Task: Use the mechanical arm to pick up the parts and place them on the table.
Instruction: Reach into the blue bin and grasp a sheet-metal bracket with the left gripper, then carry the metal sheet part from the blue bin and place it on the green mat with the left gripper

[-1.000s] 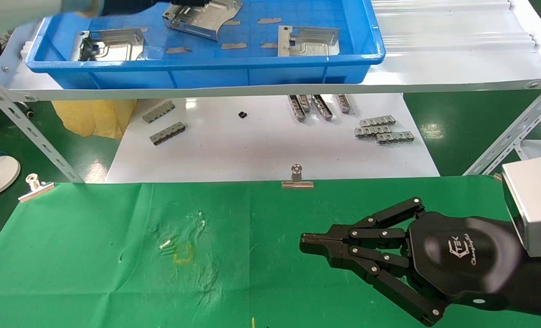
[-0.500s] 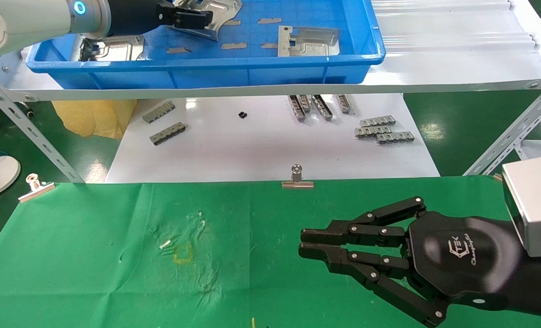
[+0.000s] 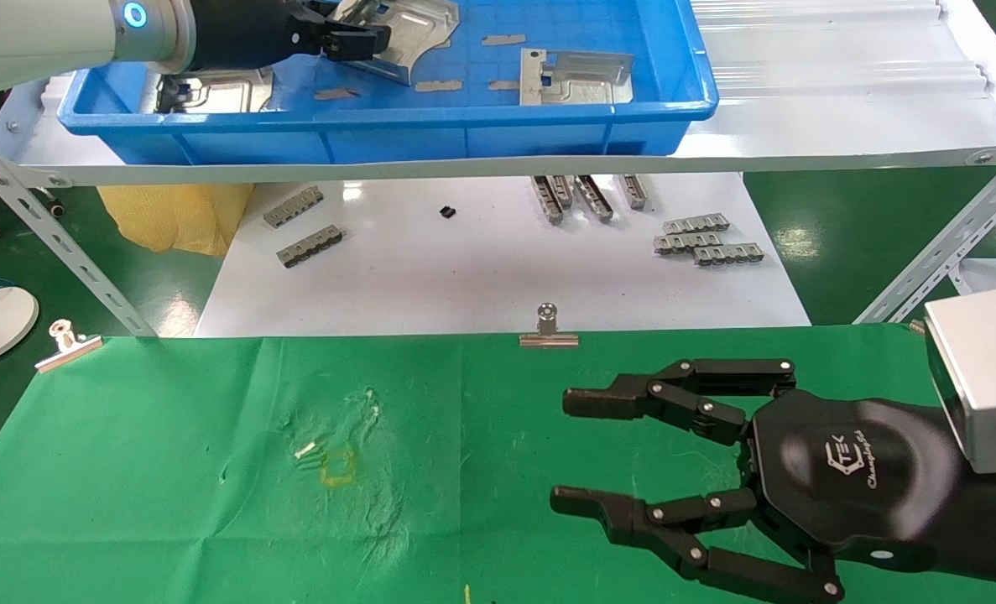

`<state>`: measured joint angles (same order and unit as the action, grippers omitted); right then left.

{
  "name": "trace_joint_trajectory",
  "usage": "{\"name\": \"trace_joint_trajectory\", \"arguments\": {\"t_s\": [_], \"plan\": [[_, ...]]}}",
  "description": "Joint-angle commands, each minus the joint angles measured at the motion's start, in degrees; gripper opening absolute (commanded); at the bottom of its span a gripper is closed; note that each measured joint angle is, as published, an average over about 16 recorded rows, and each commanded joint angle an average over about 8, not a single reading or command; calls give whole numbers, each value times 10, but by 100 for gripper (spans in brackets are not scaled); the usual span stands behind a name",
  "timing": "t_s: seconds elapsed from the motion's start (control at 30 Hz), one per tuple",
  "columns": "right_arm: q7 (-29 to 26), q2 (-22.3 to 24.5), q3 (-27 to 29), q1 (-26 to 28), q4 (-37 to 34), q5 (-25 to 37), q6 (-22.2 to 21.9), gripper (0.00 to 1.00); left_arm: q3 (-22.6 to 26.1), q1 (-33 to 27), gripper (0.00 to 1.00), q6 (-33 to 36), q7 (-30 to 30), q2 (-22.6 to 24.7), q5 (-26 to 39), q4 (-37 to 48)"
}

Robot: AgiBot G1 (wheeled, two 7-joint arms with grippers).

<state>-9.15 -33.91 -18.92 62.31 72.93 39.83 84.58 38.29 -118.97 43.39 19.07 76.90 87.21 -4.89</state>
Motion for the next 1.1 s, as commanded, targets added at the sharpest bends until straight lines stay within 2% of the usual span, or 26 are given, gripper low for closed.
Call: {"name": "trace_joint_trajectory", "arguments": {"t_s": [0.03, 0.7, 0.87, 1.1], "plan": [[0, 0, 0, 0, 0, 0, 0, 100, -1, 0, 0, -3, -3, 0, -3, 2], [0, 0, 0, 0, 0, 0, 0, 100, -11, 0, 0, -37, -1, -6, -26, 3], [0, 0, 0, 0, 0, 0, 0, 100, -25, -7, 0, -8, -28, -25, -48, -9], [0, 0, 0, 0, 0, 0, 0, 100, -52, -7, 0, 68, -77, -64, -89, -27]]}}
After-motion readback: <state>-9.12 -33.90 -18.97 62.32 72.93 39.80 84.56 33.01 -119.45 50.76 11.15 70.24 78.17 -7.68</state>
